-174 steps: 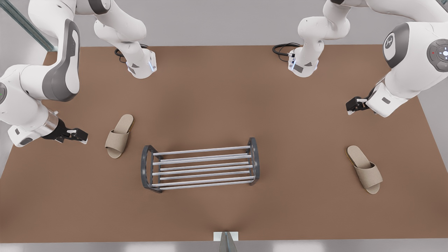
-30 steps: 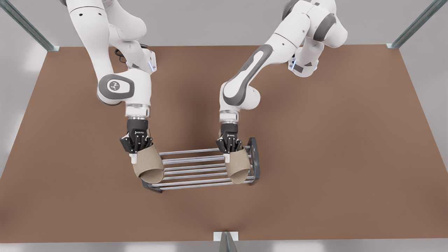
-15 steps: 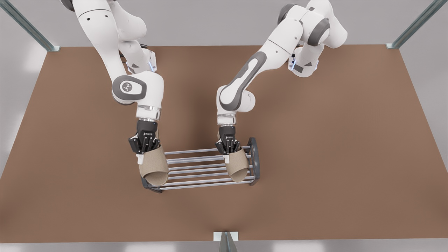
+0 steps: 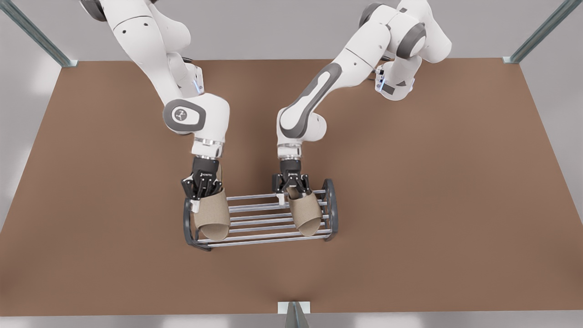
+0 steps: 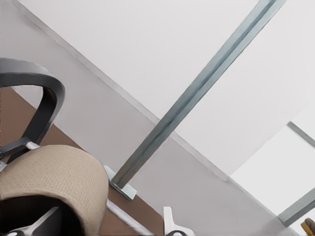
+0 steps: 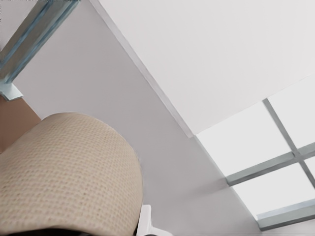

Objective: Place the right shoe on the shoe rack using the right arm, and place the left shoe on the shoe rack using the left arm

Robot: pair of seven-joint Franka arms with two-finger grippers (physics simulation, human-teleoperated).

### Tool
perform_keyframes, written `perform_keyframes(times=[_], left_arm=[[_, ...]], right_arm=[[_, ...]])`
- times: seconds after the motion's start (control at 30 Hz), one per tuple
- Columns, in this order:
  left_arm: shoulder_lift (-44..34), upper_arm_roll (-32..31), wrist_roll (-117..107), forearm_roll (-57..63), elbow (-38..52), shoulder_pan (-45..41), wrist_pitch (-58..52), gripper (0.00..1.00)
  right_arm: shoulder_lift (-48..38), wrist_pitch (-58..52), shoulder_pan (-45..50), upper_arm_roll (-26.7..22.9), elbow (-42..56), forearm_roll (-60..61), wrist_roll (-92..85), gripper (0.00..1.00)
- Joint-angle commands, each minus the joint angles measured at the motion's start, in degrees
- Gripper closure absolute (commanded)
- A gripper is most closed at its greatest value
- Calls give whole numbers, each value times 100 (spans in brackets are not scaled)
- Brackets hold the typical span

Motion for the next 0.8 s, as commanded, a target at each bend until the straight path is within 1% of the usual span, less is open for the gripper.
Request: perform_keyframes(times=[0.0, 0.27, 0.43, 0.47, 0.5, 0.53, 0.57, 0.6, 0.63, 0.67, 0.7, 0.73, 0.77], left_arm=[[-10, 4, -2780, -210, 22, -46, -157, 0], [-221, -5, -2771, -315, -66, -160, -297, 0], [-581, -5, -2771, -395, -233, -186, -376, 0], [-747, 4, -2762, -403, -312, -186, -376, 0], [-1064, 109, -1790, -1350, -225, -160, -446, 0], [-1283, 495, 143, -2940, 92, -116, -455, 0], [-1784, 725, 2420, -4523, 66, 296, -403, 0], [-2083, 742, 4459, -5929, 75, 929, -455, 0], [-2330, 935, 6779, -7494, 118, 1377, -990, 0], [-2541, 1032, 8230, -8382, 119, 1738, -1439, 0], [-2568, 1102, 10480, -9780, 864, 2406, -2984, 0], [-2357, 1138, 12141, -10300, 1480, 2845, -4241, 0], [-2304, 1138, 13382, -10326, 1753, 3074, -4972, 0]], right_arm=[[45, -267, 34, 16, 28, 205, -42, 73], [317, -276, 139, 16, 37, 205, 11, 72], [405, -276, 139, 16, 72, 205, 20, 72], [414, -276, 139, 16, 72, 205, 20, 72], [475, -276, 148, 16, 72, 214, 28, 72], [545, -293, 174, 16, 116, 223, 28, 72], [686, -346, 280, 16, 248, 240, 99, 72], [783, -346, 289, 16, 327, 267, 143, 72], [879, -346, 306, 16, 371, 284, 160, 72], [959, -355, 377, 16, 424, 302, 239, 72], [1082, -355, 385, 16, 450, 302, 292, 69], [1091, -355, 385, 16, 450, 302, 283, 69], [1143, -355, 385, 16, 450, 302, 292, 69]])
